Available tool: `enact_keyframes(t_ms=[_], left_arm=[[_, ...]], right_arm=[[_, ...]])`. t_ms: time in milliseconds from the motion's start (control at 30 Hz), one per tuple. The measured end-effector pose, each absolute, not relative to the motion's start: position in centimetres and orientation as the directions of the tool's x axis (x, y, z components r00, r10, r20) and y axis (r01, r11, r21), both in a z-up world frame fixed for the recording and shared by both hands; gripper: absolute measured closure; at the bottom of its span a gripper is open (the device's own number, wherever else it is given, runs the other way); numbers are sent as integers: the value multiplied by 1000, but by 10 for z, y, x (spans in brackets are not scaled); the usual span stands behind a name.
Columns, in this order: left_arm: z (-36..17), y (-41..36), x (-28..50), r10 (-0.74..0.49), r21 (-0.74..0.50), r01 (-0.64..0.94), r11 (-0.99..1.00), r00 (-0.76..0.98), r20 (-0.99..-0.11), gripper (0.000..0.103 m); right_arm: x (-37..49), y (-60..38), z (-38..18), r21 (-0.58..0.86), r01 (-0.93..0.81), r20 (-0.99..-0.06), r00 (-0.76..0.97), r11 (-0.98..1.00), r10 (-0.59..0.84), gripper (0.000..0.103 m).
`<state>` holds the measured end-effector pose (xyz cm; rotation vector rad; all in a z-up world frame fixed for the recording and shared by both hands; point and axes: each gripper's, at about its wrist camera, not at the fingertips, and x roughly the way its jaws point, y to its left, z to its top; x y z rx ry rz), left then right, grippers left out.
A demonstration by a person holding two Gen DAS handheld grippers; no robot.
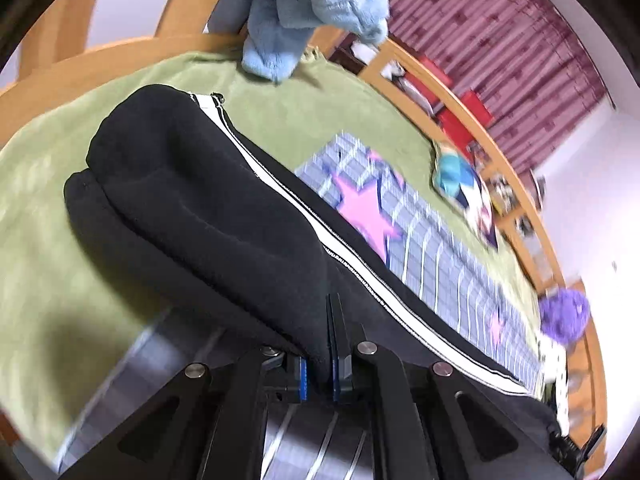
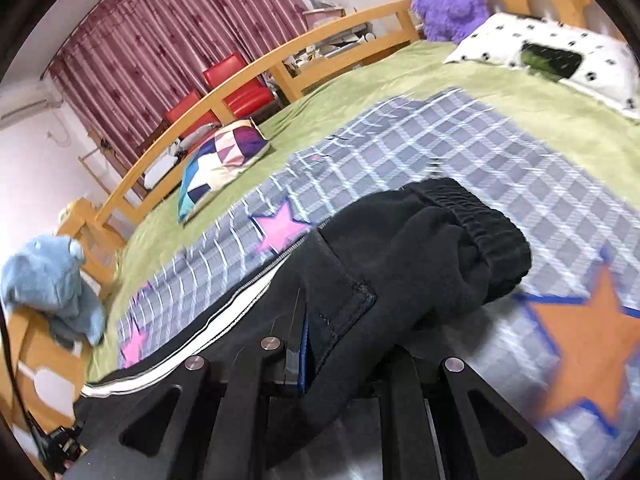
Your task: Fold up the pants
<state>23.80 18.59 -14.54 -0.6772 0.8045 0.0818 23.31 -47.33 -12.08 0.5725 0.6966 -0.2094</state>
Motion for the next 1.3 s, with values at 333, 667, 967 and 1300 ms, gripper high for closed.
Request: enact_keyframes(t_ms=[333,667,967,1300], left_arm=[[-206,167,169,-154,-415,-377,828,558,-815,85],[-173,133,121,12,-238,-328,914,610,-792,40],[-160,86,120,-82,-286,-235,929,623,-778,40],[-143,68,133,-49,-255,-214,943,667,-743,41]], right_arm=[[114,-492,-189,395,396,-758,650,829,51,84],[51,-517,-192,432,397,-705,708,810,30,46],[100,-566,-239,733,441,-611,762,518,217,36],[163,-572,-220,652,465,-659,739,598,143,83]])
